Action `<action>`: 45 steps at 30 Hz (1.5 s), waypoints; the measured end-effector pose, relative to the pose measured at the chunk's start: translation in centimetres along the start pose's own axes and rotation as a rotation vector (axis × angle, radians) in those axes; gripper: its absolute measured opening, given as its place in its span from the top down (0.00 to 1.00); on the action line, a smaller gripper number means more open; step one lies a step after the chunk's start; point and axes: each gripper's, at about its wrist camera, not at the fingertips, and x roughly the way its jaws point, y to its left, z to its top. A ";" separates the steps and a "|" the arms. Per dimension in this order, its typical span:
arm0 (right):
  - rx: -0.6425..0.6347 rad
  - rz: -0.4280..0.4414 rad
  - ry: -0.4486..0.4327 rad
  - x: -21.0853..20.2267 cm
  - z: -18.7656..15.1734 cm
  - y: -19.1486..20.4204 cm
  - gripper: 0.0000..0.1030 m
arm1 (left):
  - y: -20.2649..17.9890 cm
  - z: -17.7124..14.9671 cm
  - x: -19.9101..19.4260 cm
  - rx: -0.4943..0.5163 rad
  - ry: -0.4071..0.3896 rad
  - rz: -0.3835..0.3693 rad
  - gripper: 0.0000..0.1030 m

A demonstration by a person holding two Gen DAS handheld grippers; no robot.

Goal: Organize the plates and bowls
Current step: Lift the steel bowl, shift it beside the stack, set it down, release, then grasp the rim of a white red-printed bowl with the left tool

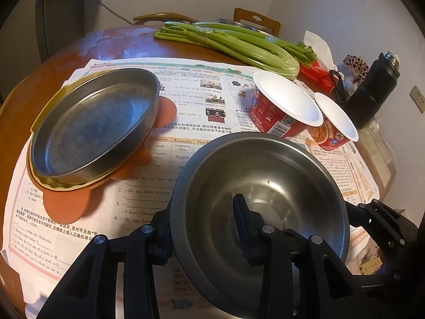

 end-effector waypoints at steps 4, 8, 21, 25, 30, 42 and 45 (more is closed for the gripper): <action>0.012 0.015 0.012 0.2 -0.1 -0.4 0.40 | -0.1 -0.1 0.1 0.009 0.001 -0.006 0.61; 0.025 0.020 0.016 0.2 -0.2 -0.8 0.40 | -0.2 -0.2 0.2 0.017 0.007 -0.012 0.60; 0.091 0.022 -0.035 -1.7 -0.6 -3.1 0.40 | -0.2 0.2 -1.9 0.008 -0.025 0.005 0.60; 0.117 0.033 -0.073 -3.2 -0.8 -4.0 0.40 | -0.2 0.5 -3.5 -0.003 -0.059 0.020 0.53; 0.171 0.070 -0.132 -4.9 -0.7 -5.5 0.40 | -1.0 1.7 -4.7 0.007 -0.085 0.019 0.52; 0.373 0.122 -0.128 -3.7 2.1 -9.7 0.40 | -5.4 8.5 -3.2 0.118 -0.099 0.001 0.50; 0.397 0.126 -0.120 -2.8 2.7 -10.2 0.40 | -6.2 9.9 -2.1 0.143 -0.082 -0.009 0.50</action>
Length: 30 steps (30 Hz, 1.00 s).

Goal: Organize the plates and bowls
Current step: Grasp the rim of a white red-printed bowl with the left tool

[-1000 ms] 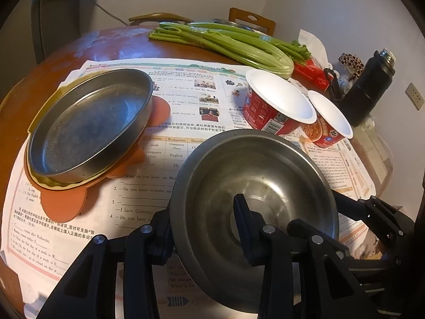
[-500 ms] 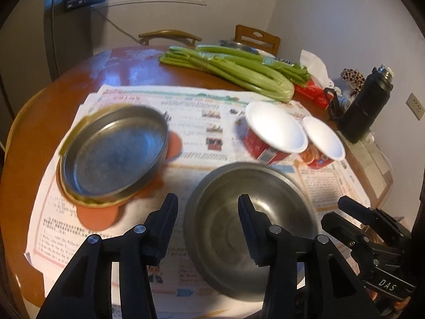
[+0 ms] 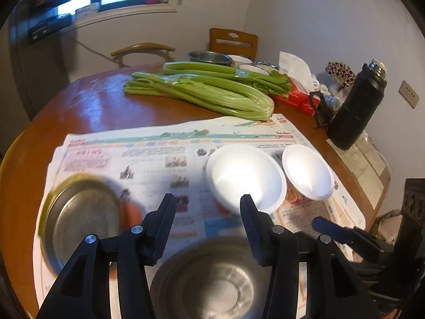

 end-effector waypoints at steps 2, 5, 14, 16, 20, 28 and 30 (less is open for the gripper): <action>0.018 -0.010 0.014 1.0 0.5 -0.2 0.40 | -0.2 0.7 1.0 0.008 0.016 -0.008 0.50; 0.048 -0.013 0.029 2.4 1.1 -0.5 0.40 | -0.2 1.7 2.9 0.018 0.048 -0.019 0.50; 0.048 -0.044 0.049 5.3 2.2 -0.6 0.40 | 0.2 2.9 7.9 0.017 0.135 -0.035 0.50; 0.042 -0.041 0.046 5.7 2.5 -0.5 0.40 | 0.4 3.0 8.9 0.001 0.155 -0.060 0.50; 0.019 -0.038 0.060 6.5 2.8 -0.3 0.40 | 1.0 2.9 10.5 -0.050 0.207 -0.130 0.50; -0.048 -0.028 0.069 7.3 2.8 1.3 0.40 | 0.9 2.4 11.7 -0.055 0.236 -0.155 0.67; -0.063 -0.030 0.066 7.2 2.8 1.8 0.40 | 0.7 2.4 11.5 -0.045 0.227 -0.142 0.67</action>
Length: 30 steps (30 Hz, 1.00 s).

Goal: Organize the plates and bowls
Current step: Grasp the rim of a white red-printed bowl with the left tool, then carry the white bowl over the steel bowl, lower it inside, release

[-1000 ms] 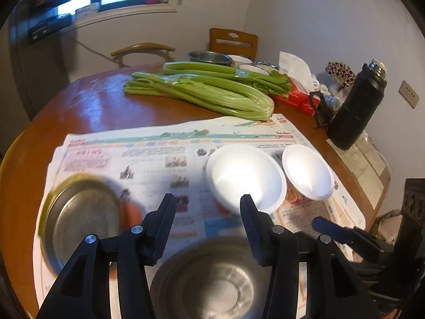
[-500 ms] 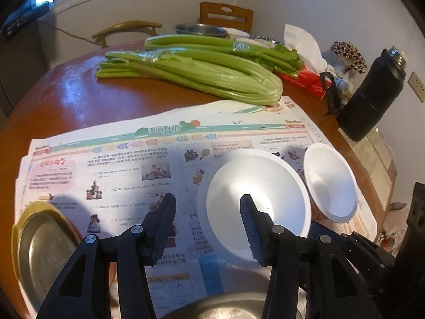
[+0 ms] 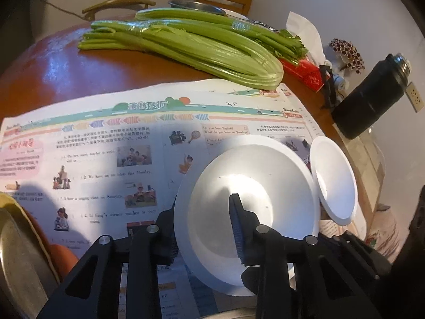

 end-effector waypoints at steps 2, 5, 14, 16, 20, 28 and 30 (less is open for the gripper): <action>-0.019 -0.020 -0.008 -0.1 0.0 0.5 0.40 | 0.1 0.0 -0.2 -0.007 -0.006 -0.009 0.67; -0.018 -0.016 -0.012 -0.3 0.1 0.6 0.40 | 0.1 -0.1 -1.0 -0.004 -0.020 -0.014 0.68; -0.046 -0.014 -0.053 -2.3 0.1 1.9 0.40 | -0.4 -1.1 -4.5 0.013 -0.086 -0.014 0.68; -0.058 -0.012 -0.063 -2.8 0.0 2.4 0.40 | -0.4 -1.4 -5.1 0.014 -0.096 -0.013 0.68; -0.083 -0.013 -0.080 -3.6 -0.3 3.3 0.40 | -0.5 -2.0 -6.5 0.013 -0.121 -0.010 0.68; -0.130 0.000 -0.117 -5.7 -1.3 5.1 0.40 | -0.7 -3.5 -9.4 0.016 -0.168 0.007 0.68; -0.139 0.005 -0.122 -6.2 -1.6 5.4 0.40 | -0.8 -3.9 -10.0 0.013 -0.177 0.010 0.68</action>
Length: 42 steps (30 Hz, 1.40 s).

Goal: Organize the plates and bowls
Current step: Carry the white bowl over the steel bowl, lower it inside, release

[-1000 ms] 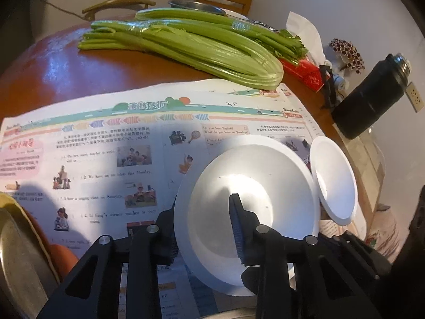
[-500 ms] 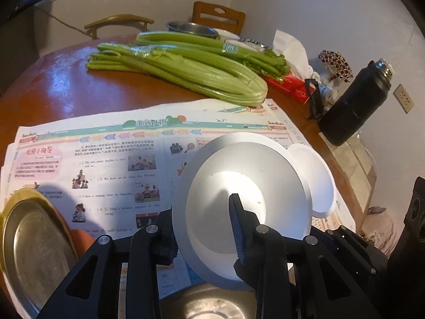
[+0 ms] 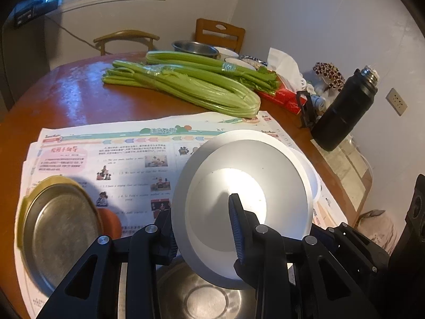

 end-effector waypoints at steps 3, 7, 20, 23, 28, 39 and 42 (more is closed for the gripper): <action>-0.017 0.007 -0.007 -0.8 -0.3 0.7 0.40 | -0.1 -0.6 -1.2 -0.001 -0.015 0.003 0.68; -0.041 0.017 -0.019 -2.1 -0.8 1.5 0.40 | -0.3 -1.5 -2.7 0.000 -0.033 0.009 0.68; -0.080 0.080 0.021 -5.0 -3.4 3.3 0.40 | -0.9 -5.4 -5.8 -0.019 -0.032 0.040 0.68; -0.086 0.088 0.039 -5.3 -4.3 3.3 0.40 | -1.0 -6.4 -5.7 -0.028 -0.016 0.038 0.68; -0.102 0.088 0.071 -5.4 -5.5 3.4 0.40 | -1.0 -7.8 -5.5 -0.041 -0.004 0.048 0.68; -0.113 0.103 0.107 -4.7 -7.0 3.1 0.40 | -0.7 -9.5 -4.6 -0.068 0.016 0.064 0.68; -0.117 0.101 0.114 -4.5 -7.3 3.0 0.40 | -0.7 -9.8 -4.1 -0.073 0.026 0.070 0.68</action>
